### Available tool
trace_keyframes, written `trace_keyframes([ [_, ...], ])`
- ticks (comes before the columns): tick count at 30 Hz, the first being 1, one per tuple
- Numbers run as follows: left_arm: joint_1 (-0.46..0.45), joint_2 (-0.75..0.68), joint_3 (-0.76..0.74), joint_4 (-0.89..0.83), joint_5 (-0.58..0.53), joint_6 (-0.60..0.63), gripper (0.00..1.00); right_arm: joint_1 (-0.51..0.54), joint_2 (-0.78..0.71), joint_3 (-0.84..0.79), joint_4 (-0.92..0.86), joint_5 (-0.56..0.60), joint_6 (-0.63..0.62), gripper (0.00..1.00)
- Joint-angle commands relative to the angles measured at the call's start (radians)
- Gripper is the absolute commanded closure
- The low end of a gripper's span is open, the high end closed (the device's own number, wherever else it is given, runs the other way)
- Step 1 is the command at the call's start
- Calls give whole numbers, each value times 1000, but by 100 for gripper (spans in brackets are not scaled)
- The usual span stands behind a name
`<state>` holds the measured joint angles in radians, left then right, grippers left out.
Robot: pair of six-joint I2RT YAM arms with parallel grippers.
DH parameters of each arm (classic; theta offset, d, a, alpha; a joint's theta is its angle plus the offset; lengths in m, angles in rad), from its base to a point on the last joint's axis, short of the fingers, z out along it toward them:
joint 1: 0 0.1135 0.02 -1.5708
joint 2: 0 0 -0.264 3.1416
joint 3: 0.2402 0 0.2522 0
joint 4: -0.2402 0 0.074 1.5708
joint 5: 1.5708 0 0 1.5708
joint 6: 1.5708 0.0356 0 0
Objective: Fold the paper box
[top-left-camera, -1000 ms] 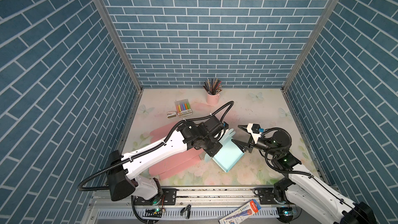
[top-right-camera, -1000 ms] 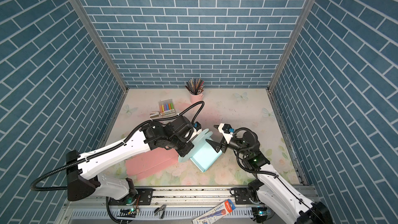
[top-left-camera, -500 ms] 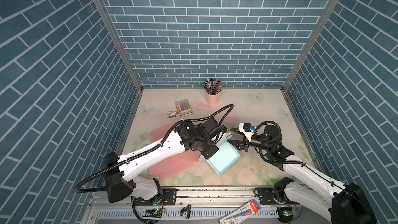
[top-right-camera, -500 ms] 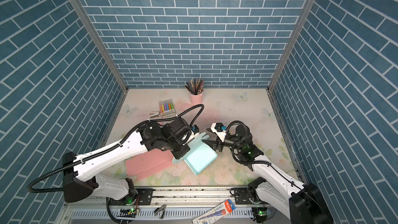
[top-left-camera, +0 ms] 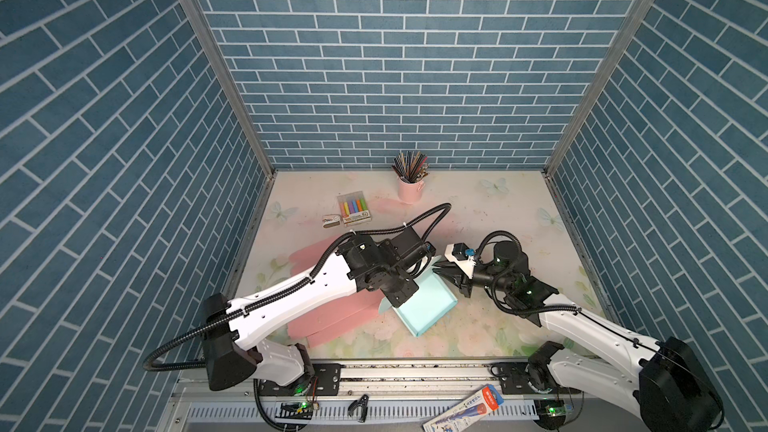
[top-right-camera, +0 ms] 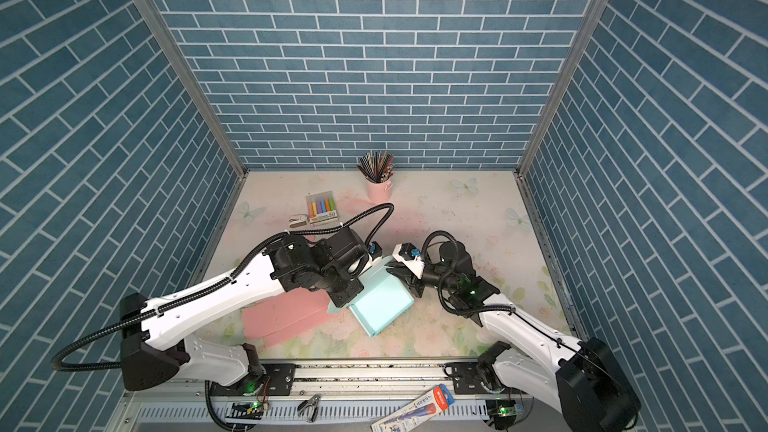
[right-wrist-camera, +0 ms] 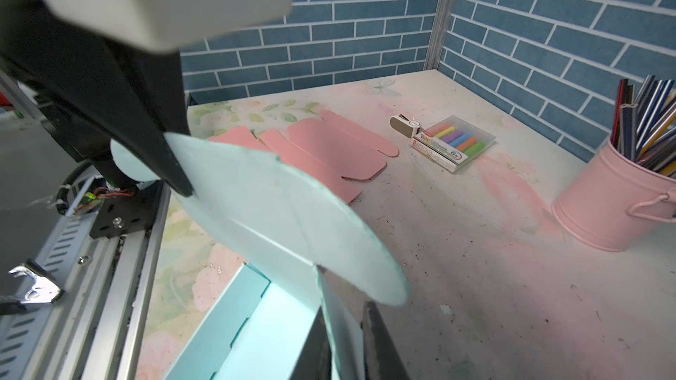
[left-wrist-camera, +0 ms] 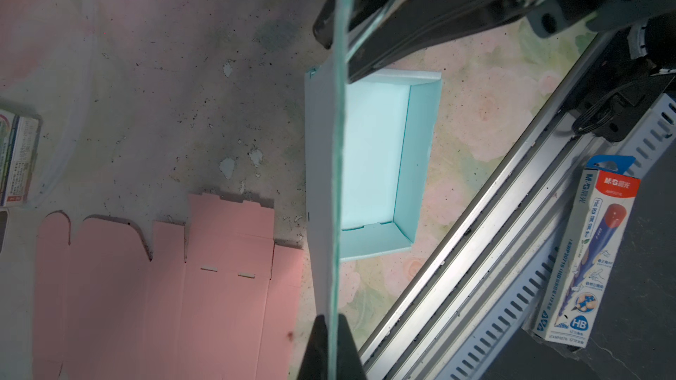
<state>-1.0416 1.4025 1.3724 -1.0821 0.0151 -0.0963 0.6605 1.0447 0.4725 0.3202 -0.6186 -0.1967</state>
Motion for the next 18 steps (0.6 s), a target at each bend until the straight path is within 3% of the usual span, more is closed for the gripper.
trace_keyframes([
  [1,-6,1,22,-13,-26,19,100,18,-2,38,-40,33,-57,91],
  [6,-8,0,4,-9,-54,8,98,30,-27,24,-38,59,-63,99],
  [10,-7,-13,-20,13,-94,-12,87,31,-62,-8,-11,80,-50,100],
  [18,33,-180,-194,240,-120,-61,24,31,-106,-62,12,118,-21,100],
])
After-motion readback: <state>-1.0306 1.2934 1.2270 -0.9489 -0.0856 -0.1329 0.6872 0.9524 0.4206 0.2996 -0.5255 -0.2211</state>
